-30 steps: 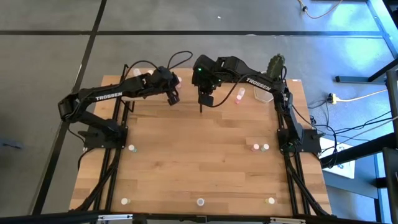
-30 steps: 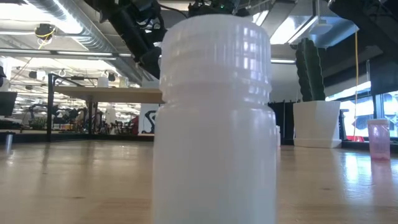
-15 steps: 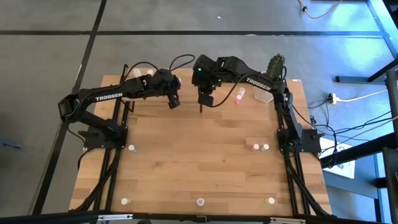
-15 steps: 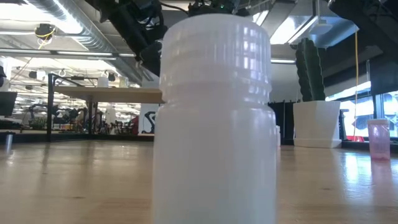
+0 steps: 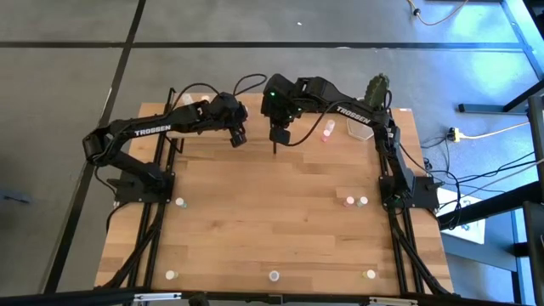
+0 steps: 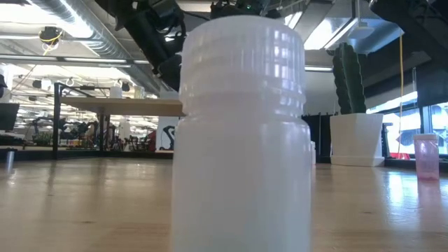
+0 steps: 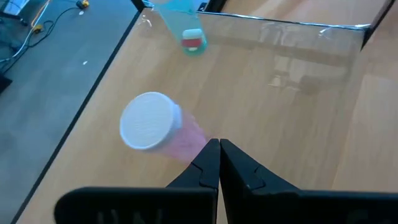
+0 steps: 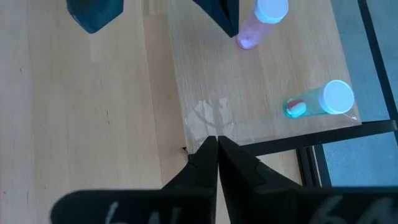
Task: Pick and place medicine bottles onto shelf by color
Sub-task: Put the bottom pink pill bottle on the shelf
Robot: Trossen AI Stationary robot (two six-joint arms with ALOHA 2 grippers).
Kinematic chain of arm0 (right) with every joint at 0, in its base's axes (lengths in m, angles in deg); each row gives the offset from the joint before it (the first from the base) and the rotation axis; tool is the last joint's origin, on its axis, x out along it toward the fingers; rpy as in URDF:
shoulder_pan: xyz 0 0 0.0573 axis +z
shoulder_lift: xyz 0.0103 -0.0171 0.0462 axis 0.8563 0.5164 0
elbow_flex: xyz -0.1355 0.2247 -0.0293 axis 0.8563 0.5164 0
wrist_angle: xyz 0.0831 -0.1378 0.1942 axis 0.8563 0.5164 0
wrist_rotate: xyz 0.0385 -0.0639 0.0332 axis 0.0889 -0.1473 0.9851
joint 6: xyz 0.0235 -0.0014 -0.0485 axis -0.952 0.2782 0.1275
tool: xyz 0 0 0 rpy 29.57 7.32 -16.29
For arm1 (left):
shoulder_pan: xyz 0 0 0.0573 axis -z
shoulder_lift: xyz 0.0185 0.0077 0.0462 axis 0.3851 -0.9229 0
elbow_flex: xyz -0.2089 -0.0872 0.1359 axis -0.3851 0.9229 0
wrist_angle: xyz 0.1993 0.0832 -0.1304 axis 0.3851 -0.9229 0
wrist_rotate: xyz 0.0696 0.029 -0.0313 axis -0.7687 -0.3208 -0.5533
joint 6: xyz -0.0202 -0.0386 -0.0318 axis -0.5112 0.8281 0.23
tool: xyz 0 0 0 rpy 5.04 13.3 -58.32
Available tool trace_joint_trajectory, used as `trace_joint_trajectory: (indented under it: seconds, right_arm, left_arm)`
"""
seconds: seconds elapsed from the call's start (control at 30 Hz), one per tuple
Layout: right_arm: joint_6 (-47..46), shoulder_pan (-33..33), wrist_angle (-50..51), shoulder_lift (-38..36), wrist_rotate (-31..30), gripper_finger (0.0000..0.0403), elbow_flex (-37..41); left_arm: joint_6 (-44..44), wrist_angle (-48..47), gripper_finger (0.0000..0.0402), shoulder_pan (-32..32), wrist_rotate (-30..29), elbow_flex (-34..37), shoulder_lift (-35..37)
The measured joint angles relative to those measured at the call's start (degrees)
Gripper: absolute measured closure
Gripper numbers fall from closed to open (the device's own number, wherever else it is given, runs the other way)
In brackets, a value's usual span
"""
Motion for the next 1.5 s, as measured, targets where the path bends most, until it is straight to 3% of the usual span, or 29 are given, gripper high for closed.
trace_joint_trajectory:
  seconds: [1.5]
  right_arm:
    - [-2.9, 0.0, -0.6, 0.0, 0.0, 0.0386, 0.0]
  left_arm:
    - [-4.6, 5.3, 0.0402, -5.1, -1.6, 0.0, -3.4]
